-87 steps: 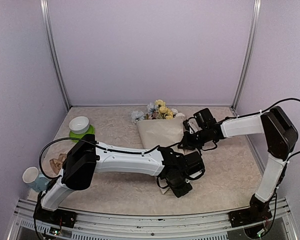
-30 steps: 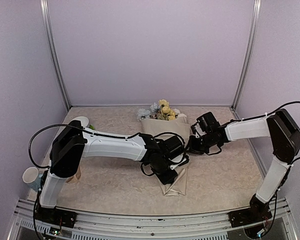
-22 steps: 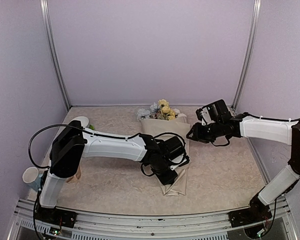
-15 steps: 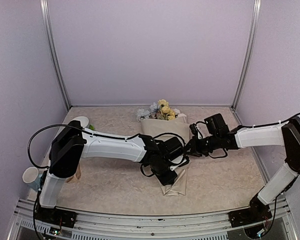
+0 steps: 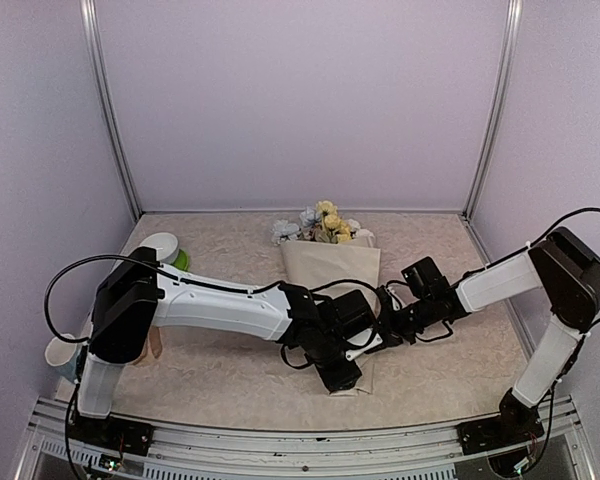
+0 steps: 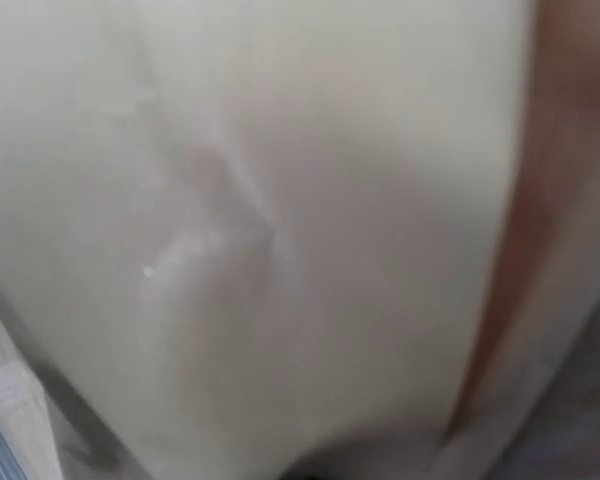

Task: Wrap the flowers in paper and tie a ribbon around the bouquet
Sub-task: Press the fold line on the folded bouquet.

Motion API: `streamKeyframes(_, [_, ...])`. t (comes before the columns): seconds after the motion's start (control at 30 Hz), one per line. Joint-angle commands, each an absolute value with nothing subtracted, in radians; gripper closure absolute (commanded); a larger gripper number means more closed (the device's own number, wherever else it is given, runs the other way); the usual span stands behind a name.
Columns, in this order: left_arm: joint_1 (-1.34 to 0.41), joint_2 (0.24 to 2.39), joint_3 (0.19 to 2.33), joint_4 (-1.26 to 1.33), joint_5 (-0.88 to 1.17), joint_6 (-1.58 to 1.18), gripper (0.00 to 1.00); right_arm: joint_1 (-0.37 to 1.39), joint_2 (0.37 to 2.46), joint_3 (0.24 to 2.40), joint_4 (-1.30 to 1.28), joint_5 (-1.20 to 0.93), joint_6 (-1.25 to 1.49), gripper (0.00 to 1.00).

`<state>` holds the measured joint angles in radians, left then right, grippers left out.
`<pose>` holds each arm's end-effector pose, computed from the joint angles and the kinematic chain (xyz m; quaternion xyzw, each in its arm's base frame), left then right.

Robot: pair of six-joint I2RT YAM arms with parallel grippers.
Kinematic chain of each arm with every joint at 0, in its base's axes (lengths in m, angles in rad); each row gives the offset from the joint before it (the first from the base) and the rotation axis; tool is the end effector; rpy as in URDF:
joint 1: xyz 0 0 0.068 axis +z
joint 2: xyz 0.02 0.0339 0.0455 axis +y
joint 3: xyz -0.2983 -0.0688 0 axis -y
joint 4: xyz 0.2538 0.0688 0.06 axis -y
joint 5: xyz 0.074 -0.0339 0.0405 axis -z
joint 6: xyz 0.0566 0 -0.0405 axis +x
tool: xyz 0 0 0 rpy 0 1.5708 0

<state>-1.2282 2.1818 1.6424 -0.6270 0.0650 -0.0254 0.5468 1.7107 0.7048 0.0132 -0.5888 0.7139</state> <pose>0.1615 -0.4638 0.1590 0.5594 0.8036 -0.1435 0.1439 0.2521 0.1903 0.1252 -0.0059 0.9210 0.3855 0.0564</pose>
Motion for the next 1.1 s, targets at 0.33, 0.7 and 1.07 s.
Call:
streamKeyframes(0.33, [-1.119, 2.027, 1.581, -0.461, 0.312, -0.108, 0.57, 0.555, 1.692, 0.700, -0.116, -0.480, 0.661, 0.99])
streamKeyframes(0.7, [-0.773, 2.188, 1.661, -0.479, 0.173, -0.210, 0.59, 0.556, 1.696, 0.695, -0.117, -0.469, 0.660, 0.99])
streamKeyframes(1.07, [-0.516, 2.240, 1.663, -0.423, -0.008, -0.346, 0.59, 0.557, 1.698, 0.700, -0.132, -0.458, 0.653, 0.99])
